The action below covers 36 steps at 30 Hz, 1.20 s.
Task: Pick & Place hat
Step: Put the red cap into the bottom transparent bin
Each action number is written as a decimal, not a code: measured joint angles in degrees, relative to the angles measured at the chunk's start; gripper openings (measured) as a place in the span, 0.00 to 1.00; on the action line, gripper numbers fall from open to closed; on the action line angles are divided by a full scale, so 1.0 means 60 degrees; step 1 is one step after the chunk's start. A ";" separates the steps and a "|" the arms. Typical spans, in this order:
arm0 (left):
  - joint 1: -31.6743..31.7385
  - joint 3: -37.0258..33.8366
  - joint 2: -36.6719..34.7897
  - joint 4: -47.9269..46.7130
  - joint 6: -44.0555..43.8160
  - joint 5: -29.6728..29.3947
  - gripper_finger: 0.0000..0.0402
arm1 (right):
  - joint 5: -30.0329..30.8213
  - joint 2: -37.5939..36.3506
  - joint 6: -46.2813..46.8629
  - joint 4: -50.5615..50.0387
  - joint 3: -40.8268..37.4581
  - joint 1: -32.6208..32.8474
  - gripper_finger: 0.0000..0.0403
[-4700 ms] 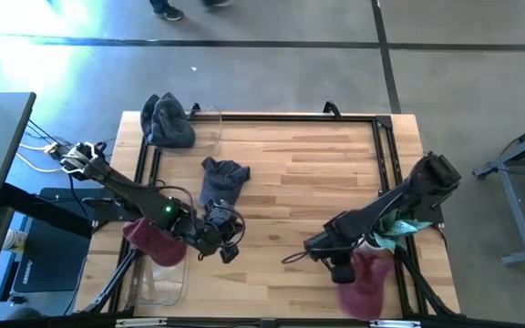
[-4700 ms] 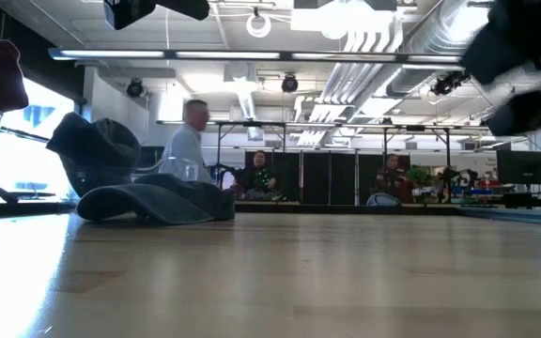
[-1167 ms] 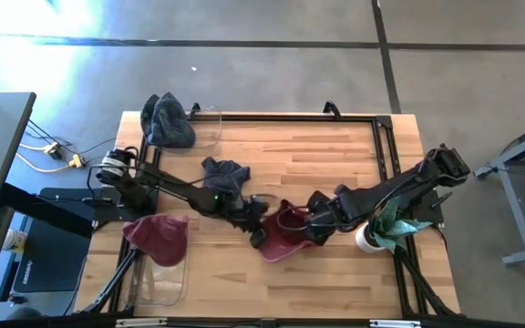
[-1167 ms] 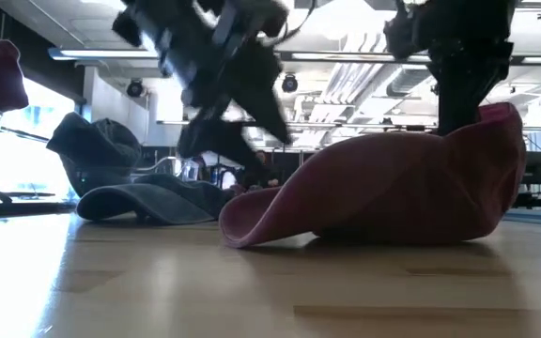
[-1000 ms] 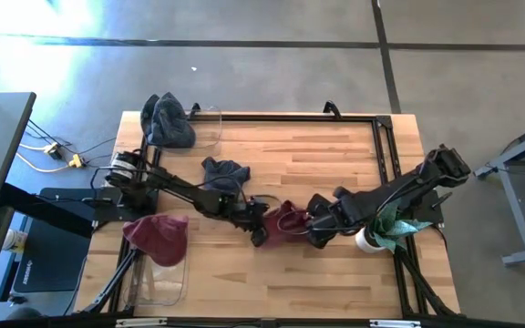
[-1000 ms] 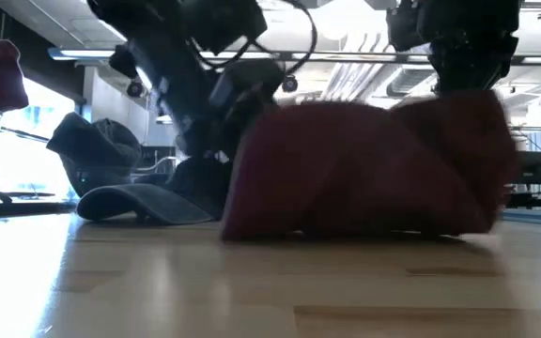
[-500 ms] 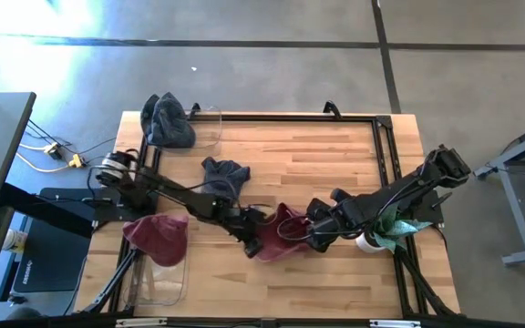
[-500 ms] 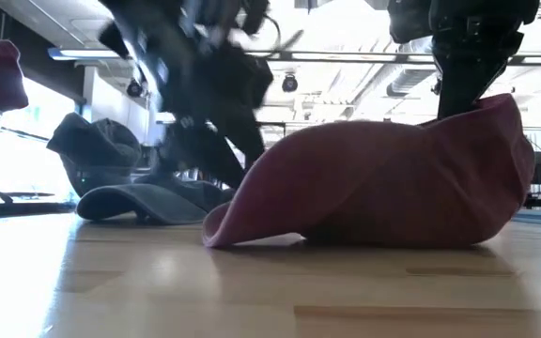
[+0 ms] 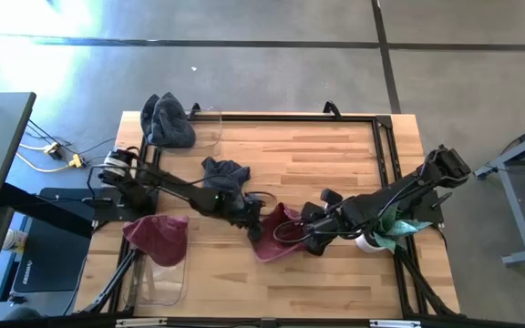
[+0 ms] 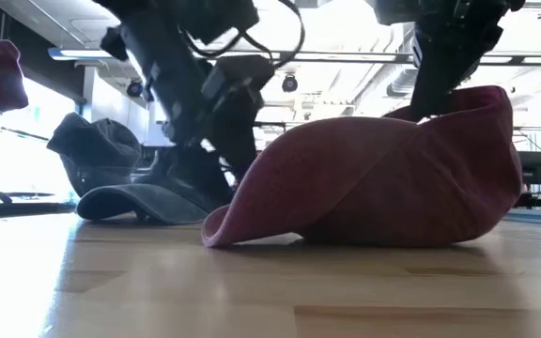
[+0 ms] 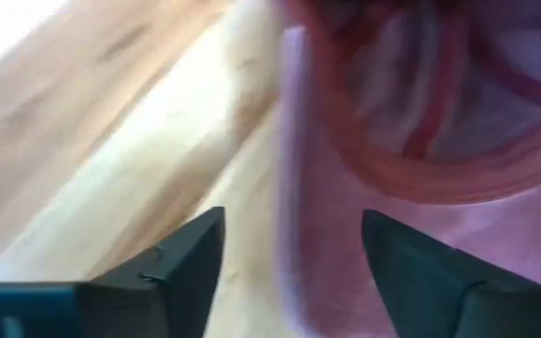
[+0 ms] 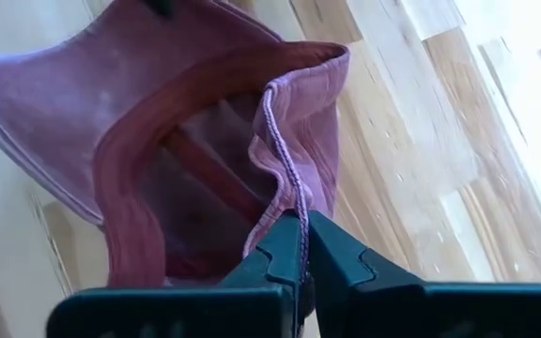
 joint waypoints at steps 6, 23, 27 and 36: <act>0.0264 0.0058 0.0653 0.0710 0.0988 0.0715 0.71 | -0.0069 0.0000 0.0011 0.0129 0.0000 0.0000 0.02; -0.0634 0.0056 0.0733 0.0989 -0.1093 0.1796 0.05 | 0.0706 -0.0452 0.2777 -0.2313 -0.0002 -0.0425 0.02; -0.0881 0.0327 0.0363 0.0741 -0.2153 0.1523 0.01 | 0.0568 -0.0125 0.2725 -0.2676 -0.0004 -0.0655 0.07; -0.0938 0.1467 0.0128 -0.0481 -0.2468 0.2548 0.01 | -0.0766 -0.0831 0.2656 -0.3514 0.0821 -0.1439 0.38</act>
